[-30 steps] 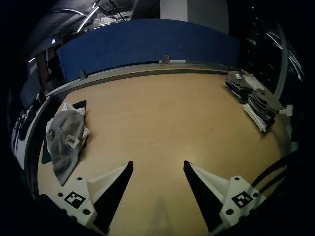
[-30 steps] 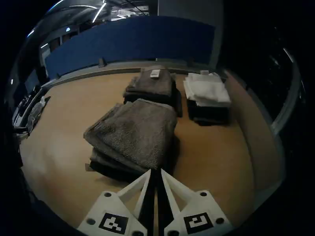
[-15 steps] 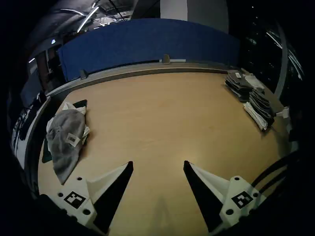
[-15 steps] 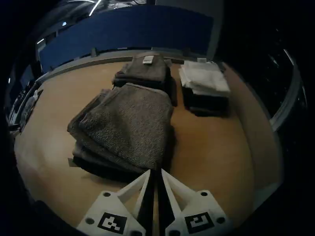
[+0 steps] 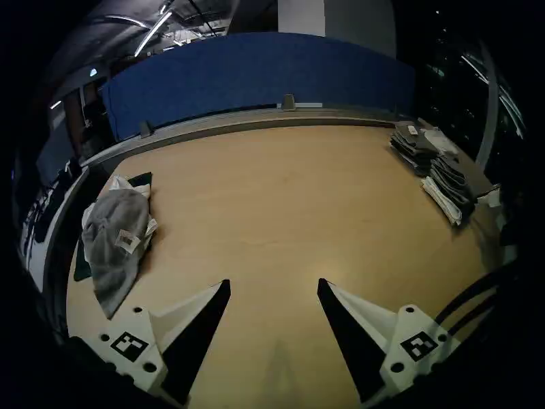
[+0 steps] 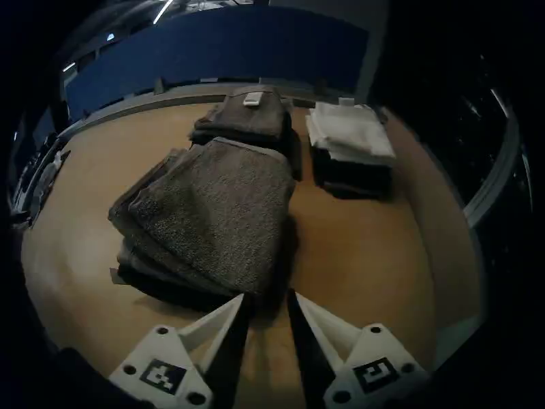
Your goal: Fold towel
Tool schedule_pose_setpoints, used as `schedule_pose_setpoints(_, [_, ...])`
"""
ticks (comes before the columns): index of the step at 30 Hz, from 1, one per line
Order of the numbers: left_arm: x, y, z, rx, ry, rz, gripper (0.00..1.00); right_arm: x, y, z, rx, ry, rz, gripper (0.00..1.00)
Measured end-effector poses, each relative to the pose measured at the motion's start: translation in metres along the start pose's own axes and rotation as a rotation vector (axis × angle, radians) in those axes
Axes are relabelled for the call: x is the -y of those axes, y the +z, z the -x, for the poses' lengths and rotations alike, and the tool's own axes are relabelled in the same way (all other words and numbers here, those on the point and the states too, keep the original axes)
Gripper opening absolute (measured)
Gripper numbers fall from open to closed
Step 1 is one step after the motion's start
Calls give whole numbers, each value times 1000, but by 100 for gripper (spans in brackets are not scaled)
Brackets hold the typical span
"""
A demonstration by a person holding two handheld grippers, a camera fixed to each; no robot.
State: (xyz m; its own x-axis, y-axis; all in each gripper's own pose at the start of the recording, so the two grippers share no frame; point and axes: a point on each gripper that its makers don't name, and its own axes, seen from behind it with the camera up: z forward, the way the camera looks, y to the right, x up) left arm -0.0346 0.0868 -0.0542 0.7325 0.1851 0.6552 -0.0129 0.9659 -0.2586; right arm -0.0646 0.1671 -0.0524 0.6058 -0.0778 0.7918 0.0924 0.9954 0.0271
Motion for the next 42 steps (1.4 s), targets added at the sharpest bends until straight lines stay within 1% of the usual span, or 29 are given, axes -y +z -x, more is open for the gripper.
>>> schedule_pose_setpoints(3, [0, 0, -1, -1, 1, 1, 95, -3, -5, 2, -7, 4, 14, 75])
schedule_pose_setpoints(5, [0, 0, -1, -2, 2, 2, 95, -5, -8, 2, -15, 6, 22, 92])
schedule_pose_setpoints(7, [0, 1, -2, -3, 2, 2, 95, -7, -11, 3, -21, 5, 30, 100])
schedule_pose_setpoints(11, [-1, 1, -3, -5, 2, 4, 95, -9, -18, 2, -33, -1, 41, 100])
schedule_pose_setpoints(15, [-1, 2, -4, -6, 3, 5, 95, -6, -24, -6, -53, -6, 39, 100])
schedule_pose_setpoints(21, [-2, 2, -5, -7, 3, 6, 95, 2, -33, -29, -98, -22, 24, 100])
schedule_pose_setpoints(25, [-3, 2, -6, -10, 0, 6, 95, 11, -36, -47, -122, -38, 8, 100])
schedule_pose_setpoints(31, [-2, 3, -8, -13, -4, 4, 95, 32, -33, -73, -151, -64, -22, 100])
schedule_pose_setpoints(38, [0, 2, -6, -13, -7, 2, 95, 67, -24, -103, -188, -77, -75, 100])
schedule_pose_setpoints(42, [1, 1, -6, -14, -7, 1, 95, 84, -22, -108, -190, -92, -98, 100])
